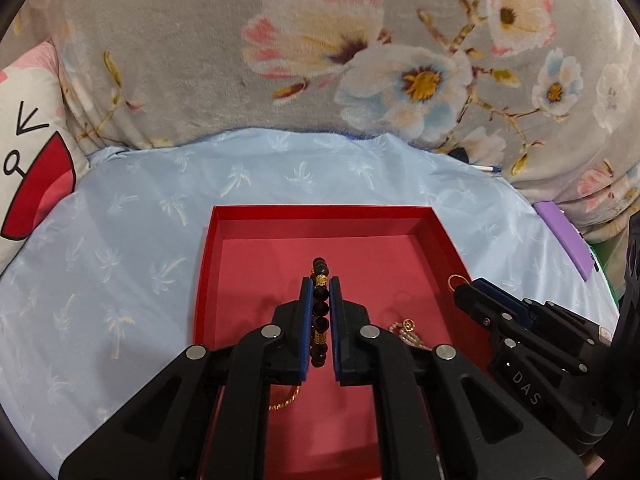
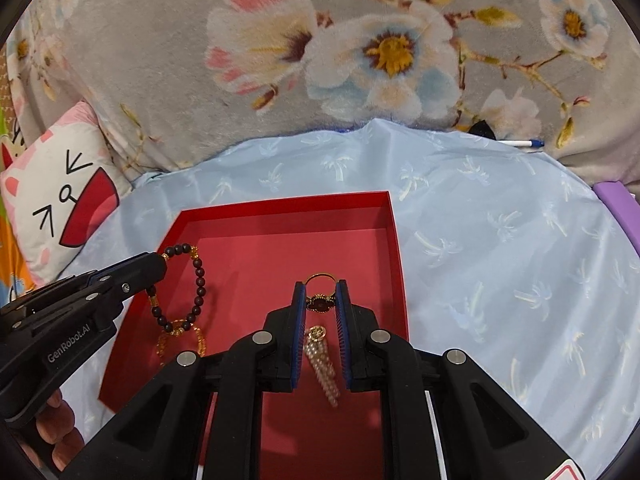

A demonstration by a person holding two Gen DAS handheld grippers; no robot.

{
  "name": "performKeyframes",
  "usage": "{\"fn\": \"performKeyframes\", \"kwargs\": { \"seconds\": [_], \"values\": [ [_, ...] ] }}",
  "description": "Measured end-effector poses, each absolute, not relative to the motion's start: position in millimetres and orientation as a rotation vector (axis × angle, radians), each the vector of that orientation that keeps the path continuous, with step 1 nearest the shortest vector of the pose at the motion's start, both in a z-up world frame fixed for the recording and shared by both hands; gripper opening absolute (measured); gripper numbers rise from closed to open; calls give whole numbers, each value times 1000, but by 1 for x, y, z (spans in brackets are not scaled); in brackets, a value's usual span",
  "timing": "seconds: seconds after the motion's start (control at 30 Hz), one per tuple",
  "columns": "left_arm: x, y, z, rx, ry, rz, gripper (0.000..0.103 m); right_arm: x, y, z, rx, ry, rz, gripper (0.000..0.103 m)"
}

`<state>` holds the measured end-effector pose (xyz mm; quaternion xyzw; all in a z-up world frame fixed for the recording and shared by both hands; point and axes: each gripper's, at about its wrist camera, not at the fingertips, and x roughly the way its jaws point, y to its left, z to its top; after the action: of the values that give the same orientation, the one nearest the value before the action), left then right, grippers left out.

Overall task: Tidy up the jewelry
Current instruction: 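Lower the bead bracelet and gold ring into the red box and open both tools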

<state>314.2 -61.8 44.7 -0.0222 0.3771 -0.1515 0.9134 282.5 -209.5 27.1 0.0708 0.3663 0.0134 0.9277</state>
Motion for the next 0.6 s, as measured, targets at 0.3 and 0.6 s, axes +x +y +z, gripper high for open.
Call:
{"fn": "performKeyframes", "kwargs": {
  "seconds": [0.3,0.6],
  "values": [
    [337,-74,26,-16,813,-303,7,304,-208,6,152,808,28,13],
    [343,-77,19,3,823,-281,8,308,-207,-1,145,811,19,15]
  ]
}}
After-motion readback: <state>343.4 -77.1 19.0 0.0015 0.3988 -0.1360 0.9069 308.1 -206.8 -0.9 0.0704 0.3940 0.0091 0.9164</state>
